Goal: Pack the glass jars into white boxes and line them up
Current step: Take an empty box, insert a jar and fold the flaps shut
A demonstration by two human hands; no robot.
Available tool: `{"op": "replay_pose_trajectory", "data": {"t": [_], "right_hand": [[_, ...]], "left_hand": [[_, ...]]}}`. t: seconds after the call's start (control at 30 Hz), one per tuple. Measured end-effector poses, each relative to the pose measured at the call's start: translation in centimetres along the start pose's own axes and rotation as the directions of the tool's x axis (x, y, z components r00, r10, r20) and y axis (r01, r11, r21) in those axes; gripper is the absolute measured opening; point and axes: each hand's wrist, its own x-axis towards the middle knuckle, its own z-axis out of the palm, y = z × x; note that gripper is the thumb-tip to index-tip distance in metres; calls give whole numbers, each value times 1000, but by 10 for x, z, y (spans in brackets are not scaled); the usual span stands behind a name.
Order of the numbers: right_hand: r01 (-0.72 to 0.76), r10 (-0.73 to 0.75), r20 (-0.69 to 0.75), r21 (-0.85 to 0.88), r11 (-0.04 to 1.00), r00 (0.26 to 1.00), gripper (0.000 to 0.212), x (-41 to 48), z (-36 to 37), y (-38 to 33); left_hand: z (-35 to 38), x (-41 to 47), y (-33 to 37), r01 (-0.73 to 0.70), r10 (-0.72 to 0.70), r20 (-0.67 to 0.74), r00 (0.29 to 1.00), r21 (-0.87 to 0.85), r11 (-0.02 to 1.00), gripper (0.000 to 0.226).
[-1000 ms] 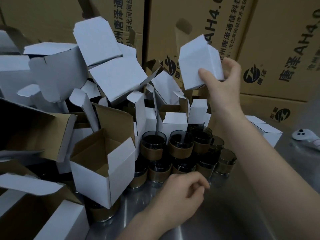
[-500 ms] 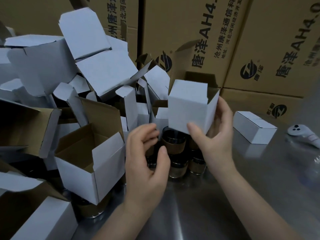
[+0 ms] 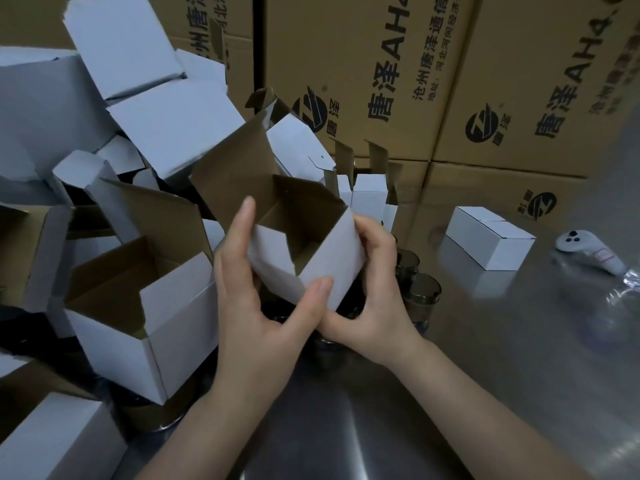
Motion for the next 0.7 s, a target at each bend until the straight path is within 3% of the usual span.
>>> {"op": "replay_pose_trajectory", "data": {"t": [0.13, 0.23, 0.33, 0.4, 0.5, 0.6, 0.7], "right_hand": [[15, -16, 15, 66, 998, 1000, 53, 5, -14, 4], [-45, 64, -199, 102, 994, 978, 34, 13, -28, 10], [-264, 289, -391, 117, 957, 874, 32, 19, -40, 16], [-401, 419, -340, 127, 907, 842, 39, 21, -47, 22], [-538, 542, -149, 70, 840, 827, 56, 23, -52, 33], [-601, 601, -9, -40, 798, 799, 71, 20, -51, 42], [-612, 613, 20, -42, 790, 790, 73, 18, -50, 50]], "left_hand": [[1, -1, 0, -30, 30, -26, 999, -2, 1000, 81], [1, -1, 0, -31, 31, -40, 999, 1, 1000, 79], [1, -1, 1, -53, 54, -43, 998, 18, 998, 76], [1, -1, 1, -59, 60, -47, 997, 21, 998, 76], [1, -2, 0, -64, 64, -44, 997, 15, 998, 76], [1, -2, 0, -68, 68, -31, 997, 9, 998, 75], [1, -3, 0, -88, 88, -18, 996, 29, 996, 76]]}}
